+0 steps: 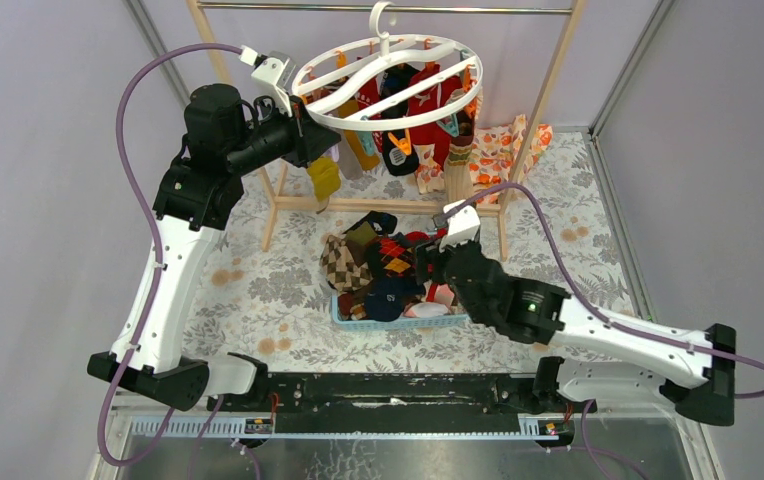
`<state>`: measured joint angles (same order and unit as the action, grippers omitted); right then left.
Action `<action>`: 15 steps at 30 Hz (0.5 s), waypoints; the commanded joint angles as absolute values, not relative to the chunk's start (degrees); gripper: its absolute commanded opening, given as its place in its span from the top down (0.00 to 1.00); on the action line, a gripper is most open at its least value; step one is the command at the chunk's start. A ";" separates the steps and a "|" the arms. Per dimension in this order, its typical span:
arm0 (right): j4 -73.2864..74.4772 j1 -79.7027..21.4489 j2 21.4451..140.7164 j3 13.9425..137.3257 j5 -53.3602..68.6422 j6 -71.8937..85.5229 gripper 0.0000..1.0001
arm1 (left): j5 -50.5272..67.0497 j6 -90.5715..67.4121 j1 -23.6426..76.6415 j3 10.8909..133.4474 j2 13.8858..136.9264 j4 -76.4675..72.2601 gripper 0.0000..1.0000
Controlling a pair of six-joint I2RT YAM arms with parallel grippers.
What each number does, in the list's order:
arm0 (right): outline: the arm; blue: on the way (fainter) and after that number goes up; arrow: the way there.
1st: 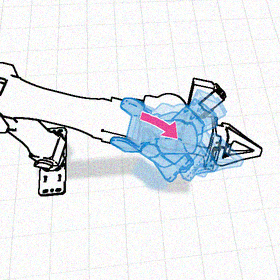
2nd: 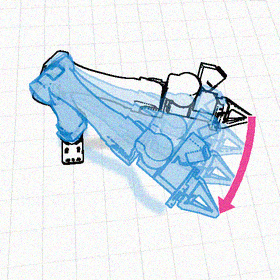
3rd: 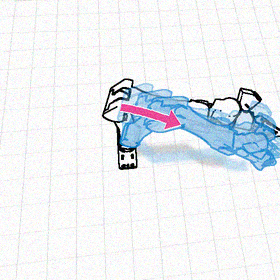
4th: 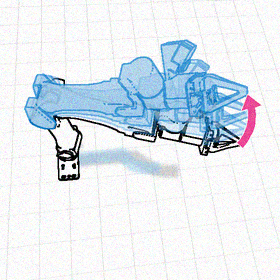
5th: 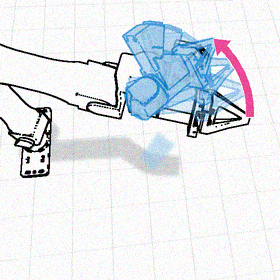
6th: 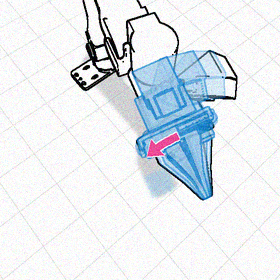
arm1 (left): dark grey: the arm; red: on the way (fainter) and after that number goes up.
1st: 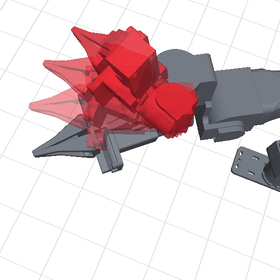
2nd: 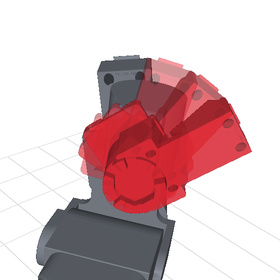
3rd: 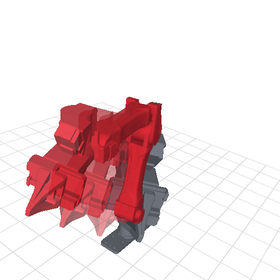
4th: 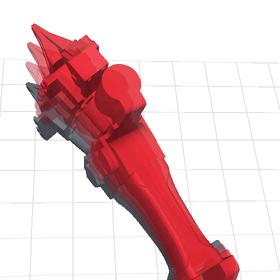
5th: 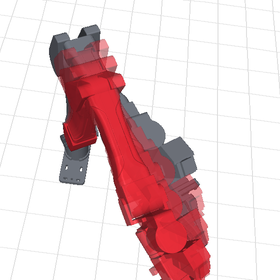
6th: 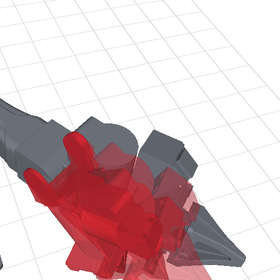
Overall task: Clip the socks to the hanger
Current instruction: Pick up the sock from the bin.
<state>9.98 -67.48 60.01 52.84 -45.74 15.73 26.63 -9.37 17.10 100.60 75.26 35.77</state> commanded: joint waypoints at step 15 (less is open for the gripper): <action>-8.26 -67.41 69.53 51.65 -8.65 -17.95 0.17 | 28.67 -8.97 17.15 100.90 74.79 35.75 1.00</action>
